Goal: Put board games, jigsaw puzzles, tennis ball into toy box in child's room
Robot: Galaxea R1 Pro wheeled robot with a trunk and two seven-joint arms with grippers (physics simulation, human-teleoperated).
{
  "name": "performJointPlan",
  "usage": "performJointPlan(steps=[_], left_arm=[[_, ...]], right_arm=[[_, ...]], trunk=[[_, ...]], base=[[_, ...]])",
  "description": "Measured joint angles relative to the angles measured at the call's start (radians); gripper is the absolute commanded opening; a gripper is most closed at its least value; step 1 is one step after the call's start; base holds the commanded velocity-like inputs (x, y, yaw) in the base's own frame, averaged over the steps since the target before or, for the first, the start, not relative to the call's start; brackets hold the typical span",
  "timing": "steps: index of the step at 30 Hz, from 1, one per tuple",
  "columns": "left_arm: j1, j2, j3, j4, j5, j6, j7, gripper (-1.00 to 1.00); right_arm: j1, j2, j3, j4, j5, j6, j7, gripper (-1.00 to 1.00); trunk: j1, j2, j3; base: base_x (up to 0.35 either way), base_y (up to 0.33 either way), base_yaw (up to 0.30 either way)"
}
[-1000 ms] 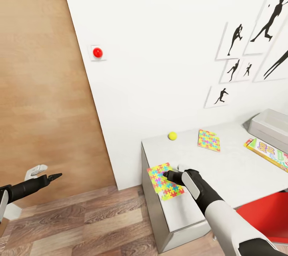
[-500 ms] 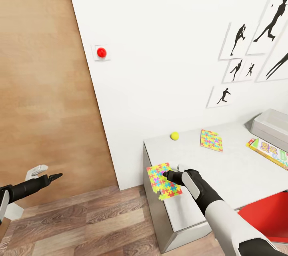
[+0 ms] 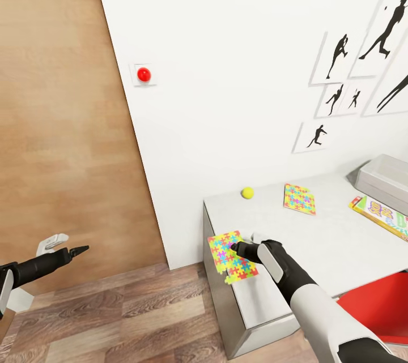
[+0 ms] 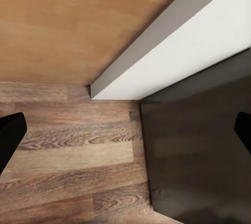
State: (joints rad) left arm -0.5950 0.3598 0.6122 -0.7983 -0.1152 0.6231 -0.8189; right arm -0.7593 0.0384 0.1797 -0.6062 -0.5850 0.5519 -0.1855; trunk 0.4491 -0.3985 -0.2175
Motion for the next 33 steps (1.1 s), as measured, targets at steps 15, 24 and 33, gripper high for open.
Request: performJointPlan(steps=[15,24,33], left_arm=[[0.0,0.0,0.0,0.0,0.0,-0.001,0.0,1.0],[0.0,-0.003,0.0,0.0,0.0,-0.001,0.002,1.0],[0.0,-0.009,0.0,0.0,0.0,-0.001,0.003,1.0]], right_arm=[[0.0,-0.013,-0.003,-0.002,-0.032,-0.004,0.003,1.0],[0.032,-0.02,-0.006,-0.192,-0.02,0.041,-0.003,1.0],[0.121,-0.055,-0.01,-0.437,-0.03,0.13,-0.004,1.0]], trunk=[[0.0,0.0,0.0],[0.0,0.001,0.0],[0.0,0.001,0.0]], base=[[0.0,0.0,0.0],[0.0,0.0,0.0],[0.0,0.0,0.0]])
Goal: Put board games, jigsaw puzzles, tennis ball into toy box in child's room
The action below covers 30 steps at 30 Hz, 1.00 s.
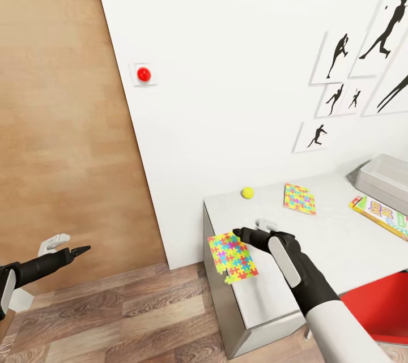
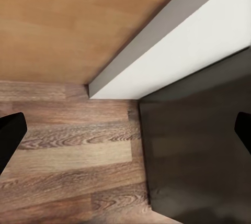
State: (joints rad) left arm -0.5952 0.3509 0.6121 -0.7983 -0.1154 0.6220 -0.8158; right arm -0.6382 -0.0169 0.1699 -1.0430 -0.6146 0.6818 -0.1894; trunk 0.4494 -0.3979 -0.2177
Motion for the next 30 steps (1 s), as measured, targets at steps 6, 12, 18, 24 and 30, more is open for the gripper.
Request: performJointPlan(steps=[6,12,18,24,30], left_arm=[[0.0,-0.001,0.0,0.0,0.0,0.0,0.0,1.0],[0.0,-0.001,0.0,0.0,0.001,0.001,-0.009,1.0],[0.0,0.0,0.0,0.0,0.004,0.005,-0.039,1.0],[-0.001,0.0,0.0,0.004,0.007,0.032,-0.135,1.0],[-0.055,-0.041,-0.022,0.026,0.009,0.162,-0.231,1.0]], right_arm=[[0.015,-0.004,-0.007,-0.059,-0.002,0.027,0.0,1.0],[0.067,-0.008,-0.042,-0.187,-0.005,0.084,0.002,1.0],[0.148,-0.007,-0.068,-0.369,-0.007,0.142,0.014,1.0],[0.176,-0.007,-0.071,-0.435,-0.007,0.155,0.057,1.0],[0.182,-0.006,-0.072,-0.449,-0.009,0.167,0.106,1.0]], trunk=[[0.0,0.0,0.0],[0.0,0.0,0.0],[0.0,0.0,0.0],[0.0,0.0,0.0],[0.0,0.0,0.003]], base=[[0.0,0.0,0.0],[0.0,0.0,0.0],[0.0,0.0,0.0],[0.0,0.0,0.0],[0.0,0.0,0.0]])
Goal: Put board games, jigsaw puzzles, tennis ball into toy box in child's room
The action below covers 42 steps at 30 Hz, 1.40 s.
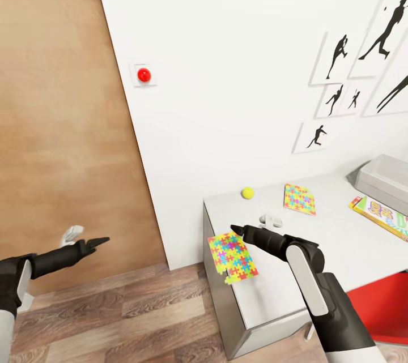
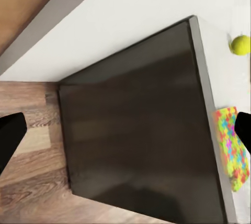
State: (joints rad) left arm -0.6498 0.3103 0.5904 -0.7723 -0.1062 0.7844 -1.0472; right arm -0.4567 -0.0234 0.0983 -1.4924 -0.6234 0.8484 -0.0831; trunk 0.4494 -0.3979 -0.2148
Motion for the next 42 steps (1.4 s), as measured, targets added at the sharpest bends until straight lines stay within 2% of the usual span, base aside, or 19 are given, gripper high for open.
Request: performJointPlan(steps=[2,4,7,12,20,25,33,37,42], left_arm=[[-0.023,-0.027,-0.003,0.02,-0.001,0.024,-0.008,1.0],[-0.031,-0.041,-0.004,0.056,-0.003,0.024,-0.01,1.0],[-0.044,-0.048,-0.007,0.139,-0.004,-0.016,-0.007,1.0],[-0.058,-0.048,-0.007,0.191,-0.002,-0.06,-0.012,1.0],[-0.063,-0.054,-0.007,0.204,-0.002,-0.078,-0.011,1.0],[-0.063,-0.057,-0.007,0.206,-0.002,-0.082,-0.005,1.0],[-0.063,-0.075,-0.007,0.207,-0.001,-0.083,-0.002,1.0],[-0.063,-0.1,-0.007,0.208,-0.001,-0.082,0.0,1.0],[-0.065,-0.147,-0.006,0.208,0.002,-0.078,0.002,1.0]], right_arm=[[0.0,0.001,0.0,-0.003,-0.001,0.01,0.01,1.0],[0.0,0.001,0.0,-0.004,-0.002,0.015,0.017,1.0],[0.0,0.0,0.0,-0.005,-0.003,0.018,0.025,1.0],[0.0,0.0,-0.003,-0.005,-0.003,0.02,0.028,1.0],[0.0,-0.002,-0.018,-0.005,-0.003,0.03,0.03,1.0],[0.0,-0.002,-0.074,-0.022,-0.004,0.091,0.04,1.0],[0.0,-0.002,-0.095,-0.035,-0.007,0.111,0.084,1.0],[0.0,-0.002,-0.096,-0.037,-0.009,0.112,0.09,1.0],[0.001,-0.002,-0.098,-0.038,-0.008,0.117,0.092,1.0]], trunk=[[0.0,0.0,0.003],[0.0,0.0,0.006],[0.0,0.0,0.01],[0.0,0.0,0.018],[0.0,0.0,0.031],[0.0,0.0,0.039],[0.0,0.0,0.052],[0.0,0.0,0.059],[0.0,0.0,0.061]], base=[[0.0,0.0,0.0],[0.0,0.0,0.0],[0.0,0.0,0.0],[0.0,0.0,0.0],[0.0,0.0,0.0],[0.0,0.0,0.0],[0.0,0.0,0.0],[0.0,0.0,0.0],[0.0,0.0,0.0]])
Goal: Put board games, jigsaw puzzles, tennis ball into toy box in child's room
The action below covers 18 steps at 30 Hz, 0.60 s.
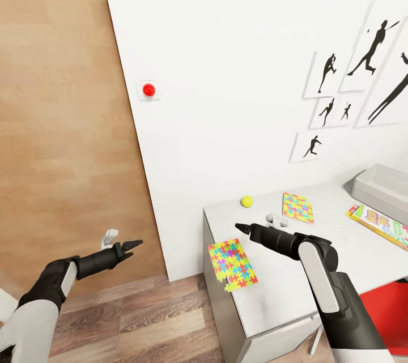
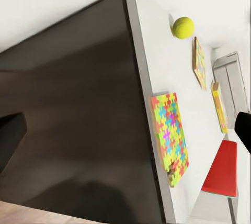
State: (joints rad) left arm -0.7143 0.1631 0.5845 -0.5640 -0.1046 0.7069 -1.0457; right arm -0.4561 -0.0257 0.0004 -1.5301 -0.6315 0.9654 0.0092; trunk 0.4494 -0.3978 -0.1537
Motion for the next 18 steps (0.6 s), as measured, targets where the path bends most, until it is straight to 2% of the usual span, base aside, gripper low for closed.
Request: performJointPlan(steps=[2,6,11,18], left_arm=[[0.0,-0.021,0.001,0.0,0.0,-0.002,0.0,1.0],[0.0,-0.04,0.003,0.001,0.001,-0.022,0.0,1.0],[0.0,-0.043,0.006,0.009,0.0,-0.069,-0.006,1.0],[0.0,-0.043,0.009,0.012,0.0,-0.079,-0.018,1.0]], right_arm=[[0.0,0.0,0.0,0.0,0.0,0.006,0.0,1.0],[0.0,0.0,0.0,-0.001,0.001,0.012,0.0,1.0],[0.0,0.0,0.0,-0.001,0.001,0.014,0.0,1.0],[0.0,0.0,0.0,-0.002,0.001,0.014,0.0,1.0]], trunk=[[0.0,0.0,0.0],[0.0,0.0,-0.003],[0.0,0.0,-0.01],[0.0,0.0,-0.021]], base=[[0.0,0.0,0.008],[0.0,0.0,0.043],[0.0,0.0,0.061],[0.0,0.0,0.066]])
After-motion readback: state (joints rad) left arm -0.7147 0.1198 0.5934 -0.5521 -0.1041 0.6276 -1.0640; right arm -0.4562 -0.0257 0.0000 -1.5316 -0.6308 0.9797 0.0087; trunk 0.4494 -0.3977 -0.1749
